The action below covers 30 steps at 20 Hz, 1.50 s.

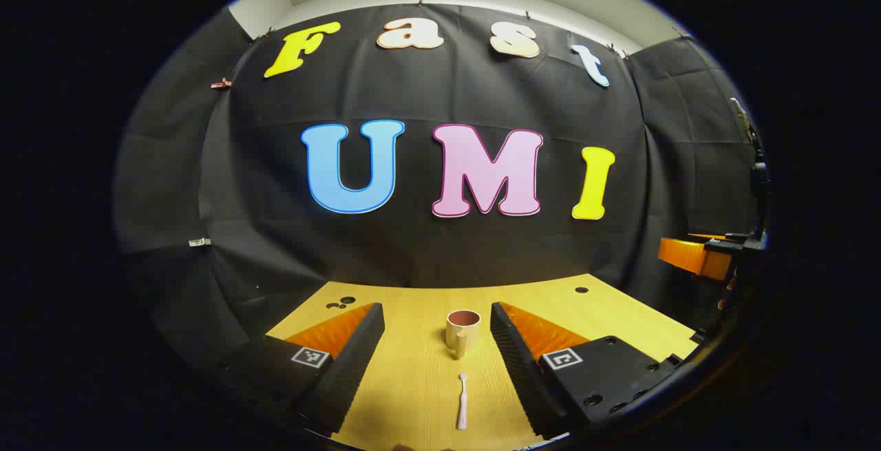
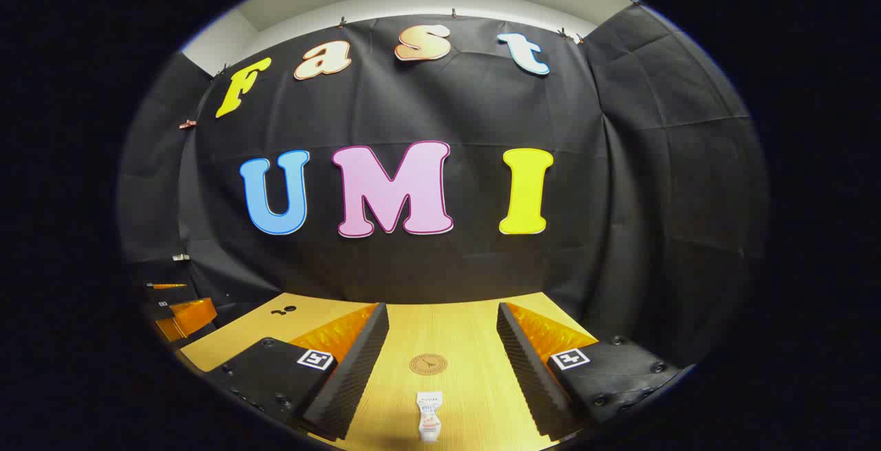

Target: Put the toothbrush and toothpaste on the desktop into the cup, then pick up the cup and place it on the coaster on the desktop.

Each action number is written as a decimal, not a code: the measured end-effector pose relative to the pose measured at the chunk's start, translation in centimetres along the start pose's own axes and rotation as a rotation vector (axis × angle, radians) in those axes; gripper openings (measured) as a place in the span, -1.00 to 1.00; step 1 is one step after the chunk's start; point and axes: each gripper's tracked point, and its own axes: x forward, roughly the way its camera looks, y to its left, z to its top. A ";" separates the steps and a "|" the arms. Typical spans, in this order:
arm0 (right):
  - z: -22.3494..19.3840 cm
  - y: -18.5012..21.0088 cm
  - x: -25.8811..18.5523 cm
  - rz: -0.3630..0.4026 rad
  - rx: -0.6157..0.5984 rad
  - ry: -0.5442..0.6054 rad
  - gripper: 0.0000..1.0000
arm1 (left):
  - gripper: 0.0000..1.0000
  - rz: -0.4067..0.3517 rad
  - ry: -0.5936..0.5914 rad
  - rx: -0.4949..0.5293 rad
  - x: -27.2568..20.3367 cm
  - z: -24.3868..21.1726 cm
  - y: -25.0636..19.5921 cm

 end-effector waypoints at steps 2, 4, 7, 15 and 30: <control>-0.5 -0.5 0.6 0.000 -0.006 0.008 0.94 | 0.94 0.001 -0.008 0.006 0.3 0.2 -0.4; -1.4 -1.3 1.0 -0.015 -0.007 0.033 0.94 | 0.93 0.006 -0.002 0.002 0.7 -0.2 -0.6; -2.4 -1.8 1.3 -0.025 0.009 0.069 0.94 | 0.94 -0.010 0.009 0.009 0.6 -0.7 -1.6; -3.4 -0.8 2.5 -0.004 -0.010 0.103 0.92 | 0.94 -0.019 0.014 0.011 1.0 -1.0 -2.1; -13.0 1.5 6.1 0.039 0.020 0.398 0.93 | 0.94 0.055 0.102 -0.025 1.6 -4.4 0.8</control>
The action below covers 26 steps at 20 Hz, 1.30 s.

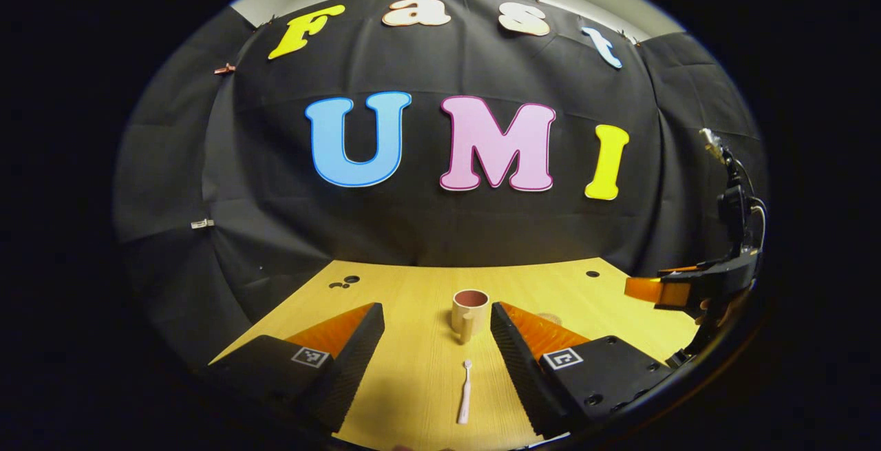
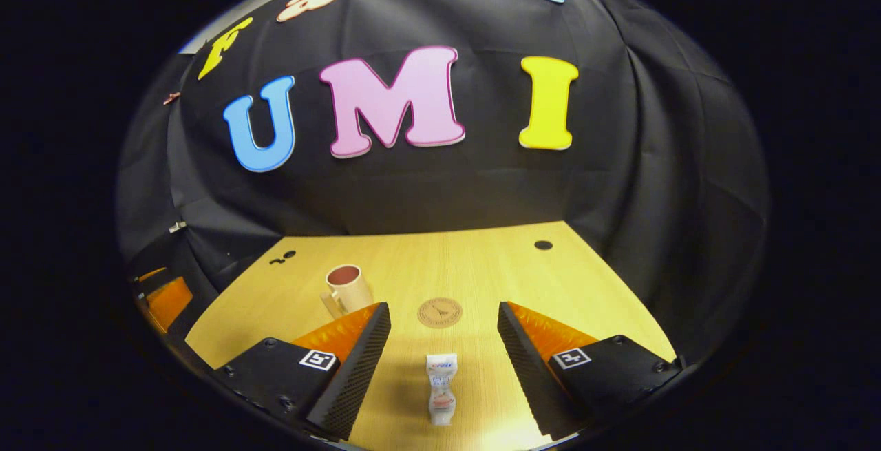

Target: Put the toothbrush and toothpaste on the desktop into the cup, then pick up the cup and place it on the coaster on the desktop.

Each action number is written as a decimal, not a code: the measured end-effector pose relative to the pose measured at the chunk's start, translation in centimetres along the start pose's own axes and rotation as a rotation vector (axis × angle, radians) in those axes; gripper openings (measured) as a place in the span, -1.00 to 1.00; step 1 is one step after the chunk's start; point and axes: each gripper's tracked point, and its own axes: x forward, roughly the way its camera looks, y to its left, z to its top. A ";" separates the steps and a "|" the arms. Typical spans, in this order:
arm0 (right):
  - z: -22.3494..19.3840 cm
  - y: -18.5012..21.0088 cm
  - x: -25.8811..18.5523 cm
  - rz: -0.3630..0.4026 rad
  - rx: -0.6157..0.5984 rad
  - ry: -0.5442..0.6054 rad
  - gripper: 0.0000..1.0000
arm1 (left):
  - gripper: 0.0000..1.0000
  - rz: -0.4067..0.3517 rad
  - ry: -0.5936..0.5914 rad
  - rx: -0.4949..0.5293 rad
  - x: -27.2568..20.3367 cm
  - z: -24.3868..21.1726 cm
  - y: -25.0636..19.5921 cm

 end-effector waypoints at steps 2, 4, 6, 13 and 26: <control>-2.1 -0.1 0.9 -0.002 -0.015 0.054 0.94 | 0.94 0.012 0.021 -0.006 0.0 -0.8 0.4; -4.4 0.0 2.5 -0.002 -0.023 0.124 0.94 | 0.94 0.026 0.046 -0.009 0.0 -1.8 0.9; -6.5 0.3 3.3 0.013 -0.034 0.196 0.94 | 0.94 0.044 0.071 -0.014 0.0 -2.6 1.5; -13.3 0.0 6.1 0.005 -0.083 0.411 0.94 | 0.94 0.108 0.134 -0.013 0.0 -4.7 3.4; -20.5 -0.7 7.9 0.002 -0.145 0.658 0.94 | 0.94 0.146 0.236 -0.012 0.2 -7.6 4.0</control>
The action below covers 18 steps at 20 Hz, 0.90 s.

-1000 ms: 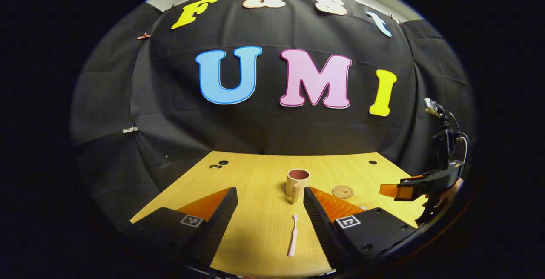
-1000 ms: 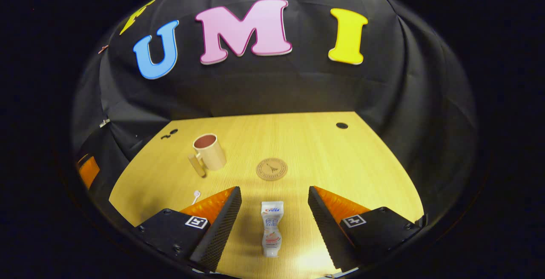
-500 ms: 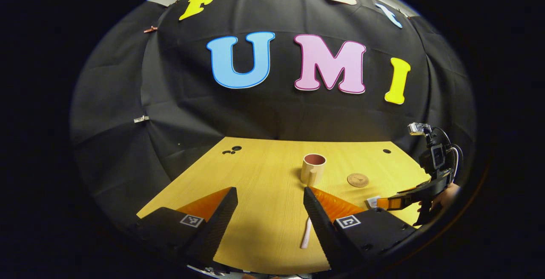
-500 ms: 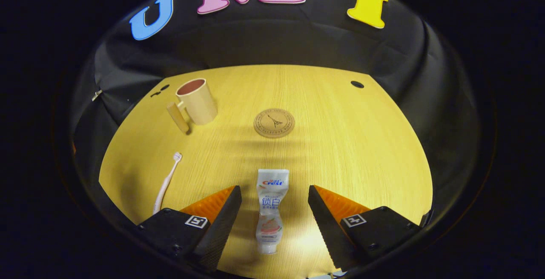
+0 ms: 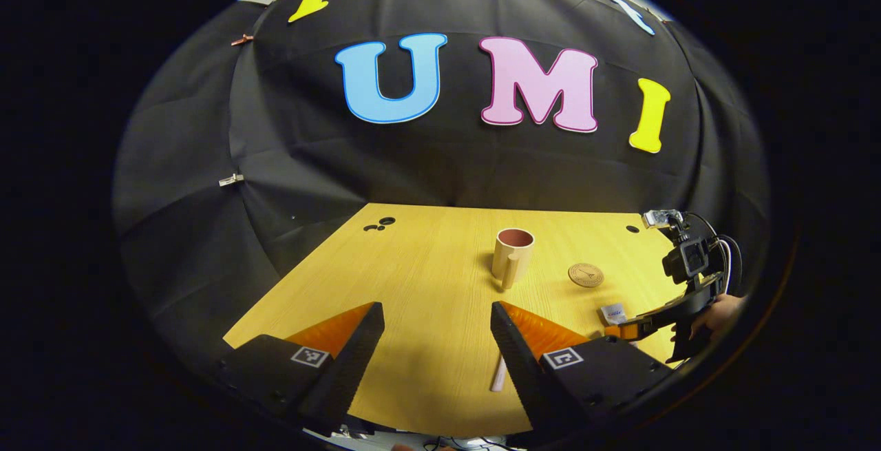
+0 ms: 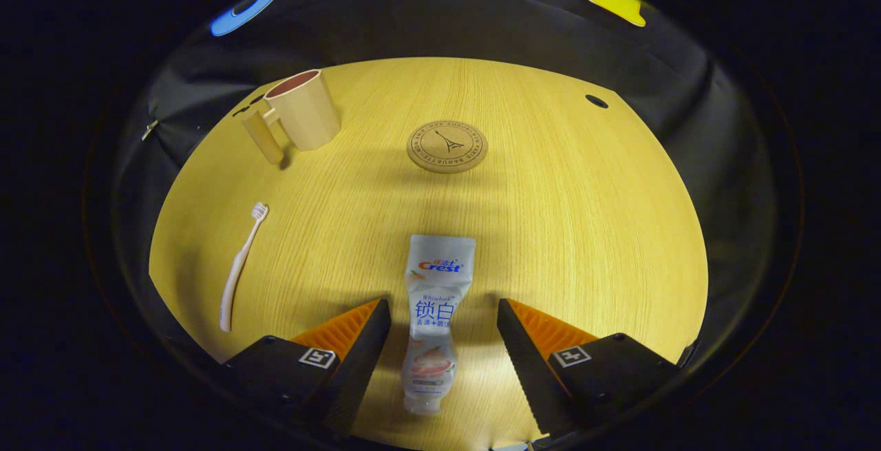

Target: Put the toothbrush and toothpaste on the desktop into the cup, then pick up the cup and place it on the coaster on the desktop.

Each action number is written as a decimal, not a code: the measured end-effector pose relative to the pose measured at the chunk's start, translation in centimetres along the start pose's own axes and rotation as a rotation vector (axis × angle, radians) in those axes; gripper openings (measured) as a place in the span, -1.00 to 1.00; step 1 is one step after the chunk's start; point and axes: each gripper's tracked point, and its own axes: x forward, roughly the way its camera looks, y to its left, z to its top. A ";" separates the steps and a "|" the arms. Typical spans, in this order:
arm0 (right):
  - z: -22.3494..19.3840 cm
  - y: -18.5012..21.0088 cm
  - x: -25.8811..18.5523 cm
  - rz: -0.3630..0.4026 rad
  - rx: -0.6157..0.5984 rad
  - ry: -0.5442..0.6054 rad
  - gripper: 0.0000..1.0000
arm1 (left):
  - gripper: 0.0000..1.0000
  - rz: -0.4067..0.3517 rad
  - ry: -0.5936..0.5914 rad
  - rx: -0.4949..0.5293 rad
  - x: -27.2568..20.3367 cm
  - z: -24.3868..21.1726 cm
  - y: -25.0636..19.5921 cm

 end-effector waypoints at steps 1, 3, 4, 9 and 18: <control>-0.3 0.1 0.3 0.000 -0.001 0.015 0.92 | 0.94 0.000 0.005 0.002 0.1 -0.2 0.0; -0.4 0.4 0.5 0.010 0.020 0.031 0.86 | 0.94 0.001 0.011 0.007 0.2 -0.4 0.0; -0.3 0.3 0.5 0.005 0.030 0.032 0.81 | 0.94 0.000 0.013 0.008 0.2 -0.4 0.0; -0.6 -0.1 0.6 -0.023 0.087 0.071 0.40 | 0.94 -0.018 0.026 0.015 0.5 -0.7 -0.3; -0.8 -0.2 0.6 -0.051 0.144 0.120 0.03 | 0.94 -0.064 0.037 0.048 0.7 -1.2 -1.6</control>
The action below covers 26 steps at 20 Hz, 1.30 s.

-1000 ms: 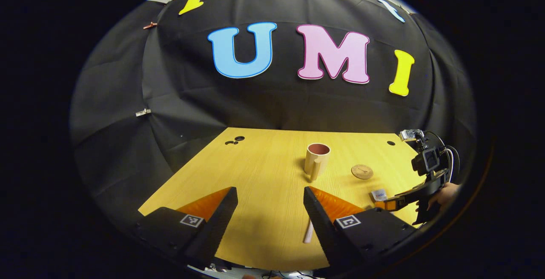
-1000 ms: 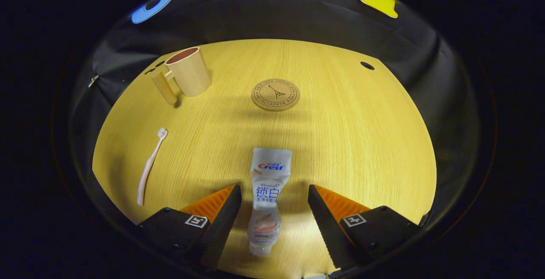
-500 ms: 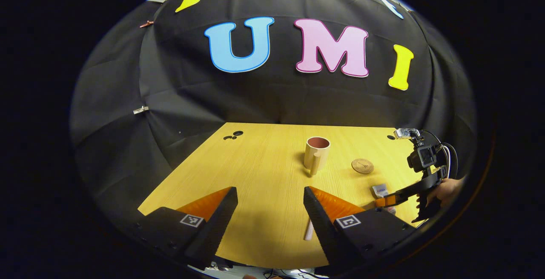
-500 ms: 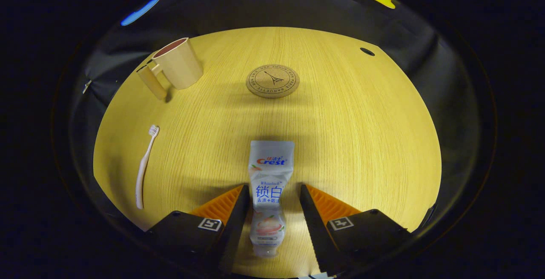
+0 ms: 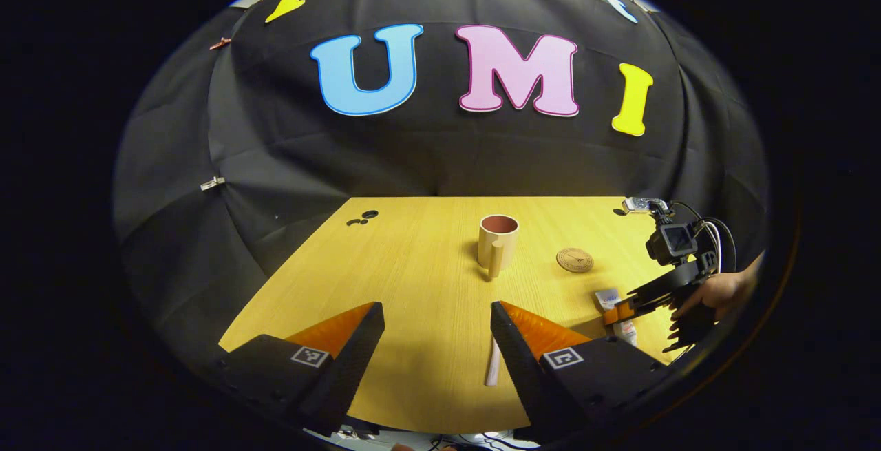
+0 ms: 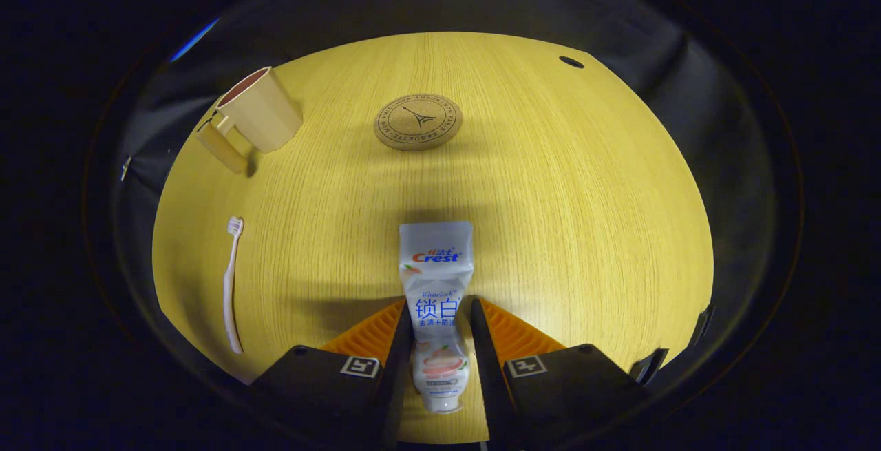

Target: Put the toothbrush and toothpaste on the desktop into the cup, then pick up the cup and place it on the coaster on the desktop.

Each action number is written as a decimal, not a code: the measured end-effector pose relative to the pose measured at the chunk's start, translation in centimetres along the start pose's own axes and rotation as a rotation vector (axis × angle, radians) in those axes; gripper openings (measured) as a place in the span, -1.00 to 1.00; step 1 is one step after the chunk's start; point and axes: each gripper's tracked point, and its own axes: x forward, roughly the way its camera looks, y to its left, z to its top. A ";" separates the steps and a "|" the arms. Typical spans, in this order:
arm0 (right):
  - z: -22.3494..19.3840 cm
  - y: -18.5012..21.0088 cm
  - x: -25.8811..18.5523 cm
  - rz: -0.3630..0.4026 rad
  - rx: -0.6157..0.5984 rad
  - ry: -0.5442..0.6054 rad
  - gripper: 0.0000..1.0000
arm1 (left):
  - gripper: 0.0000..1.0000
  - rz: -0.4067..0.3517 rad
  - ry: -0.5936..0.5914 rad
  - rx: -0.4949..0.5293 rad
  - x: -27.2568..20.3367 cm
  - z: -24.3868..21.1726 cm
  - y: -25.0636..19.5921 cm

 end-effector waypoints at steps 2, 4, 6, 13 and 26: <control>0.0 -0.2 0.0 0.006 0.011 0.025 -0.21 | 0.94 0.001 0.006 -0.009 0.2 -0.1 0.0; -0.1 -0.3 0.1 0.004 0.019 0.046 -0.28 | 0.94 0.003 0.009 -0.011 0.2 -0.2 0.0; 0.1 -0.2 0.2 0.010 0.020 0.052 -0.36 | 0.94 -0.010 0.005 -0.017 0.2 -0.1 -0.3; -0.1 -0.6 -0.6 0.047 0.032 0.051 -0.46 | 0.94 -0.042 0.029 -0.012 1.6 -0.6 -1.2; 1.5 -4.2 -8.0 0.106 -0.022 -0.126 -0.46 | 0.94 -0.152 0.323 -0.004 9.1 -7.7 -5.1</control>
